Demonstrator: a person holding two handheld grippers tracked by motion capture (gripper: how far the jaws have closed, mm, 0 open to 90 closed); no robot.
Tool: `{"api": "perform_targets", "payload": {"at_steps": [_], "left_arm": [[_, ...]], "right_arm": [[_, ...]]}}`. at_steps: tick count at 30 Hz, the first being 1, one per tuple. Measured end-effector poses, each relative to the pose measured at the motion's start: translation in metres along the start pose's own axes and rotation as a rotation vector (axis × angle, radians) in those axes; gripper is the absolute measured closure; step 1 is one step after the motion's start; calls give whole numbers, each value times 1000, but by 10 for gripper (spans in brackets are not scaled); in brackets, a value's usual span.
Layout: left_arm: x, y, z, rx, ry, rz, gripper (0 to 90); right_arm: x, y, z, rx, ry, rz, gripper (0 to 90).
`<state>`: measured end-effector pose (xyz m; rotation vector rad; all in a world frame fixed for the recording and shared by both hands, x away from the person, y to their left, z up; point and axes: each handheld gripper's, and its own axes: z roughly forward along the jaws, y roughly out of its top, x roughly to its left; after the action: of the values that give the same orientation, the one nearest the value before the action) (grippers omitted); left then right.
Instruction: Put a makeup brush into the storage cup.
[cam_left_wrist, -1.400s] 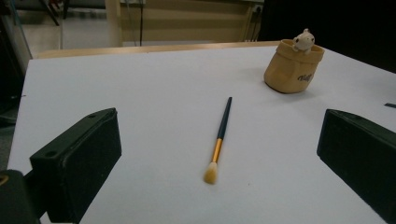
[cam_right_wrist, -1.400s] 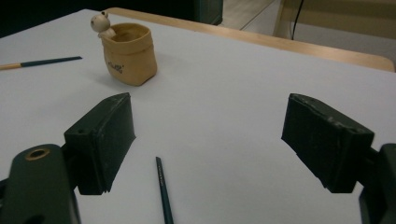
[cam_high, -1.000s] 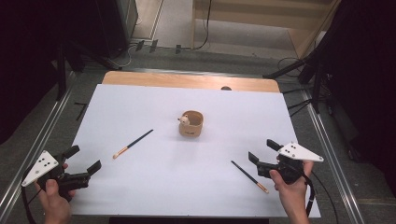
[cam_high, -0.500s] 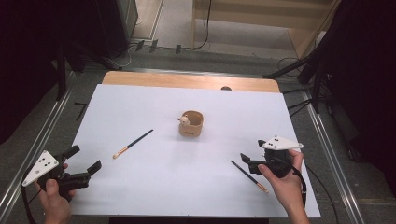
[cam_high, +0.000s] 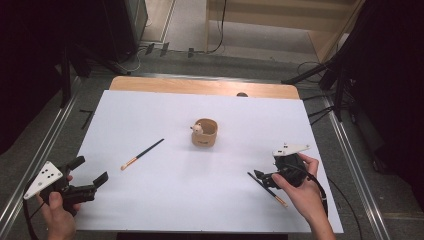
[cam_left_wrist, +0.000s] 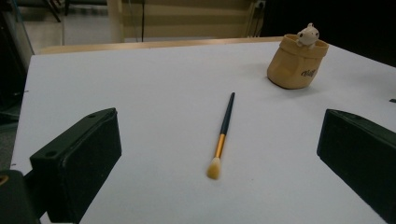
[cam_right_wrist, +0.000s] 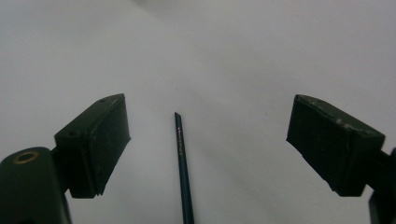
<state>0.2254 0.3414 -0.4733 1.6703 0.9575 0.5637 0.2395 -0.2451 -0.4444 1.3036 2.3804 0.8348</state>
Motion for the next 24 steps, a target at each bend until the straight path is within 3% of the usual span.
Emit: {"api": "perform_targets", "payload": {"at_steps": [7,8,14,24], "left_arm": [[-1,0,0,-5,1,1,0],[-1,0,0,-4,1,1,0],[0,0,0,-1,1,0,0],[0,0,0,-2,0,2,0]], "right_arm": [[1,1,5,73,34,-8,32],[1,1,8,107,39,-15,29],[0,1,13,192,47,-14,32],[-4,-1,17,272,48,-3,78]]}}
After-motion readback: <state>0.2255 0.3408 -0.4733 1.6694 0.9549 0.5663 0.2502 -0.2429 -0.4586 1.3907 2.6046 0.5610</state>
